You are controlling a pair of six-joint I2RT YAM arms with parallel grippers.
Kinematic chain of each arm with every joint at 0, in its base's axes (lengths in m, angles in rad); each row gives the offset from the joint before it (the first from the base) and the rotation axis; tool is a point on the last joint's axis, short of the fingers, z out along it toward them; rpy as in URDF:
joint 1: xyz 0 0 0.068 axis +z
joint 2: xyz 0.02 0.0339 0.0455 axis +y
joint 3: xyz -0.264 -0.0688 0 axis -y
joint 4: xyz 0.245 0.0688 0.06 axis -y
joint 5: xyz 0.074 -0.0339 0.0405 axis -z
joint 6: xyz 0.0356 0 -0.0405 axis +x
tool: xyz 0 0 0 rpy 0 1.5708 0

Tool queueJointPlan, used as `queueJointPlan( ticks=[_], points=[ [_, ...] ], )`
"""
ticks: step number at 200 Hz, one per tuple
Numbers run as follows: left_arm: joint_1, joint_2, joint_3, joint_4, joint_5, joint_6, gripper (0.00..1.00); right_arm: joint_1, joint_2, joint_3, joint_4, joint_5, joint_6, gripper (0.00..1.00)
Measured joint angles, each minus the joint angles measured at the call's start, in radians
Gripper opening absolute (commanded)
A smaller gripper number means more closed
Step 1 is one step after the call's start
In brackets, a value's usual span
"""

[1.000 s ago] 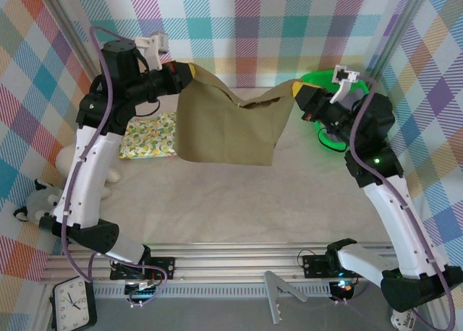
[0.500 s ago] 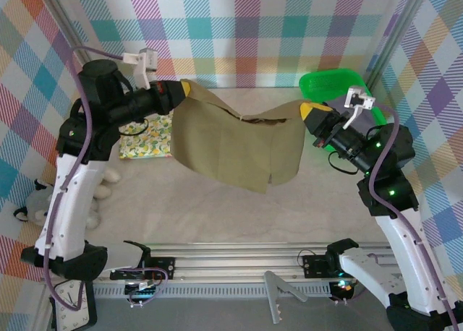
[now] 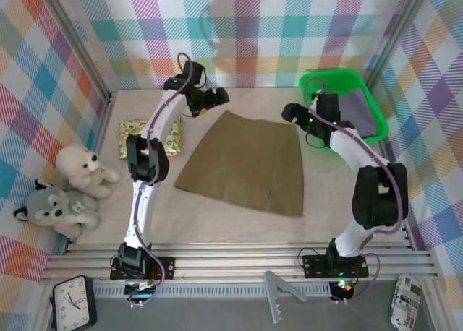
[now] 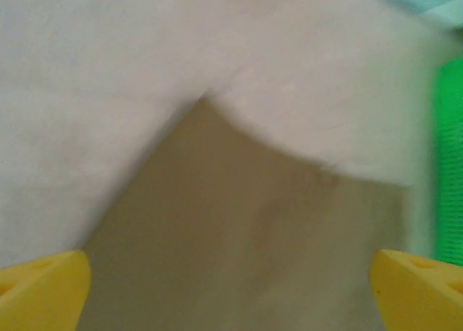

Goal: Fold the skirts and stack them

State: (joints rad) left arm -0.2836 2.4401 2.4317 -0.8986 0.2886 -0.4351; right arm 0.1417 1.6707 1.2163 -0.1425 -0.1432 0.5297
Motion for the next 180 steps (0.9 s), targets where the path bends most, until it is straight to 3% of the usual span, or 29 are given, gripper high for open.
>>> queueJointPlan(
  ticks=[51,94,128,160,180],
  points=[
    [-0.041,-0.110,-0.220,0.023,0.003,-0.040,1.00,0.024,0.009,-0.019,0.013,-0.056,0.036,0.99],
    [-0.075,-0.137,-0.340,0.082,0.042,-0.088,1.00,0.059,0.103,0.025,-0.026,-0.005,0.059,0.99],
    [-0.078,-0.081,-0.350,0.090,0.019,-0.128,1.00,0.072,0.120,-0.027,-0.049,-0.003,0.130,0.99],
    [-0.078,-0.021,-0.336,0.090,0.021,-0.158,1.00,0.097,0.114,-0.185,-0.060,-0.014,0.197,0.99],
    [-0.083,0.015,-0.282,0.106,0.024,-0.169,1.00,0.121,0.031,-0.274,-0.012,-0.035,0.250,0.99]
  ],
)
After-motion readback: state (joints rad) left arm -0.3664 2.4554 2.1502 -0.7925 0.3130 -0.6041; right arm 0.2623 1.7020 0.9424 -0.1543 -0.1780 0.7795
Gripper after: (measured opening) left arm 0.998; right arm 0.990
